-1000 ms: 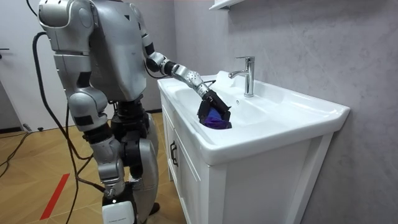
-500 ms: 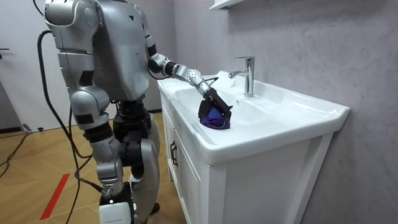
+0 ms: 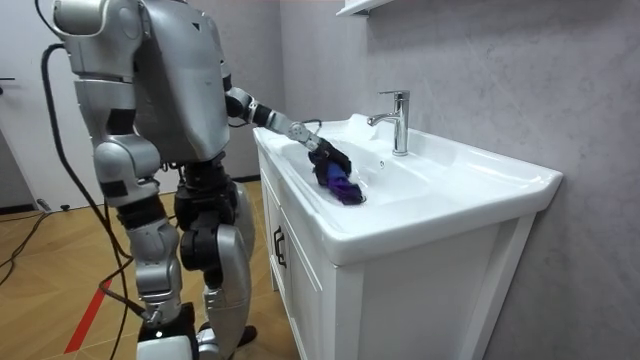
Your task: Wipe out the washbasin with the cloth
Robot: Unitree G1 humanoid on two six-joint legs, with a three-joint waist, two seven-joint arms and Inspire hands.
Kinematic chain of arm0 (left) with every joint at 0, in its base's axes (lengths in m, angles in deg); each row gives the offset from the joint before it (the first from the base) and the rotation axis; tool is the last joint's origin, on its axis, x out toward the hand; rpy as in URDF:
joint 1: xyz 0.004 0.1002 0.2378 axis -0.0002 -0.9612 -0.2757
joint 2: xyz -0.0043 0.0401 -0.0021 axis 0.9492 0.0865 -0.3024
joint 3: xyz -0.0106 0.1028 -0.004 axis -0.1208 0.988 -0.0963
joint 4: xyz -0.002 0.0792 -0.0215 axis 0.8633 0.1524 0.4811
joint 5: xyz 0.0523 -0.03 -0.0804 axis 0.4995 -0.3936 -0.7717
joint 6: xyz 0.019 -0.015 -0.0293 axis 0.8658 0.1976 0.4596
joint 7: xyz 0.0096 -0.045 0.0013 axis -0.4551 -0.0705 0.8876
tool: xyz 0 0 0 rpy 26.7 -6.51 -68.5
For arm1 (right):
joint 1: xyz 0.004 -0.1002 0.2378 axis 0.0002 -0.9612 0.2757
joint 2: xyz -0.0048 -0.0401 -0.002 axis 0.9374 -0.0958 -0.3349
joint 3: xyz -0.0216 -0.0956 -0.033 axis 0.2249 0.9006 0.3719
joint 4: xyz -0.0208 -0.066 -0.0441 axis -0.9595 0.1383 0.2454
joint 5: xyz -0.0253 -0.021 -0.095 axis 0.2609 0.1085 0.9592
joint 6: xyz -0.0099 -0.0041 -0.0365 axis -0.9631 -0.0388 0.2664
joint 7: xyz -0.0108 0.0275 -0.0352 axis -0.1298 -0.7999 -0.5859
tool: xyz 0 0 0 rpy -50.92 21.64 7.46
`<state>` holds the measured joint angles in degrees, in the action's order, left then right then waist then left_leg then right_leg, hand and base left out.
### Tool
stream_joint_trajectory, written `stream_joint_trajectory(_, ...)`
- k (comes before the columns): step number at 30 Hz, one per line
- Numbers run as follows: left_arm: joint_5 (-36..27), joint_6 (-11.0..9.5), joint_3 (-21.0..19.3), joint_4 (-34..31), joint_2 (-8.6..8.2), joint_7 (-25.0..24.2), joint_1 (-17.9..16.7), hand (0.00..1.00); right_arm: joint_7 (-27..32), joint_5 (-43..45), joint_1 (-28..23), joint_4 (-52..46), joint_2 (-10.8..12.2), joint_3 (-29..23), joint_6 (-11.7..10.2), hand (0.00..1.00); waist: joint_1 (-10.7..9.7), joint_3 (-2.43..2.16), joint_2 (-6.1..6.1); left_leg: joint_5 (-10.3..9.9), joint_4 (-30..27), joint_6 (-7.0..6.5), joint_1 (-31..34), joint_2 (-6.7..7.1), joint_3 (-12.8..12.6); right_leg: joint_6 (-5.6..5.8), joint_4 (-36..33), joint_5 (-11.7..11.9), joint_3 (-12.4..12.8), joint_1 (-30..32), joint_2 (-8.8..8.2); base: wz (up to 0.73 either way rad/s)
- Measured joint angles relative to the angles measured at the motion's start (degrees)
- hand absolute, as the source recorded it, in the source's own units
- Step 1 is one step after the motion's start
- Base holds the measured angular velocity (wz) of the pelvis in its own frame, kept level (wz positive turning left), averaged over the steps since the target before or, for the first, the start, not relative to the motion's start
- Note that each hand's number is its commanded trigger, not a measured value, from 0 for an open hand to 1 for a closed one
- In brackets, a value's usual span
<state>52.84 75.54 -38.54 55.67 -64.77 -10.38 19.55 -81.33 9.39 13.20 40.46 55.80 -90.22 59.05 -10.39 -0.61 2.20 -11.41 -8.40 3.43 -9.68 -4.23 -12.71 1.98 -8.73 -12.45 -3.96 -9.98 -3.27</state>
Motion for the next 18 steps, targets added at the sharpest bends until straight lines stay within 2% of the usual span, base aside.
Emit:
stream_joint_trajectory(1,1.6,0.0,-0.4,0.0,0.27,2.4,-1.6,1.00,-0.1,0.6,-0.4,-0.1,-0.2,-1.3,0.4,0.00,0.4,-0.88,0.08,0.1,0.0,0.09,-0.2,-0.11,-0.2,-0.07,0.0,0.0,0.3,0.0,0.11,-0.20)
stream_joint_trajectory(2,3.5,0.0,-0.3,0.0,-0.09,4.2,-3.0,1.00,-0.1,1.2,-0.3,-0.2,-0.4,-2.7,0.5,0.00,0.9,-1.16,0.27,0.1,0.0,0.18,-0.9,-0.27,-0.8,-0.20,-0.1,0.1,1.1,-0.3,0.26,-0.25)
stream_joint_trajectory(5,8.6,0.0,-0.3,0.0,-0.65,7.8,-5.8,1.00,0.6,2.1,-0.5,-0.9,-0.6,-5.6,0.4,0.00,1.2,-1.18,0.76,0.2,-0.1,0.25,-1.8,-0.73,-1.1,-0.60,-0.2,0.5,2.3,-0.5,0.79,-0.30)
stream_joint_trajectory(7,9.8,0.1,-0.3,0.0,-0.68,8.3,-6.4,1.00,1.2,2.1,-1.0,-1.7,-1.0,-6.6,0.7,0.00,1.4,-1.35,0.99,0.2,0.0,0.34,-2.0,-1.01,-1.3,-0.81,-0.1,0.6,2.3,-0.4,0.99,-0.16)
stream_joint_trajectory(8,9.7,0.3,-0.3,0.0,-0.68,8.4,-6.8,1.00,1.7,2.1,-1.2,-2.7,-1.4,-6.6,1.4,0.00,1.6,-1.58,1.45,0.3,0.0,0.47,-2.0,-1.14,-1.6,-0.92,-0.2,0.7,2.7,-0.2,1.11,-0.15)
stream_joint_trajectory(11,9.2,0.3,-0.3,0.0,-0.73,8.4,-7.9,1.00,2.8,2.2,-1.3,-4.5,-2.5,-6.6,1.6,0.00,1.7,-1.53,3.05,0.3,0.0,0.55,-2.1,-1.30,-1.6,-1.05,-0.1,0.8,3.4,0.0,1.37,-0.12)
stream_joint_trajectory(12,9.1,0.3,-0.3,0.0,-0.78,8.4,-8.1,1.00,2.9,2.3,-1.2,-4.8,-2.6,-6.6,1.6,0.00,1.7,-1.64,3.11,0.3,0.0,0.55,-2.1,-1.31,-1.6,-1.05,-0.1,0.8,3.5,0.0,1.38,-0.07)
stream_joint_trajectory(14,7.8,0.3,-0.3,0.0,-1.05,8.4,-8.4,1.00,3.1,2.6,-1.2,-5.2,-2.8,-7.8,1.2,0.00,2.1,-1.67,4.11,0.3,-0.1,0.57,-2.0,-1.32,-1.6,-1.12,-0.1,0.7,3.7,0.0,1.40,-0.05)
stream_joint_trajectory(18,4.8,0.2,-0.6,-0.4,-1.10,8.3,-8.4,1.00,3.5,2.2,-1.1,-5.4,-2.9,-10.0,0.8,0.00,3.3,-1.66,4.67,0.4,-0.1,0.60,-2.0,-1.33,-1.1,-1.29,-0.2,0.6,3.7,0.0,1.43,-0.02)
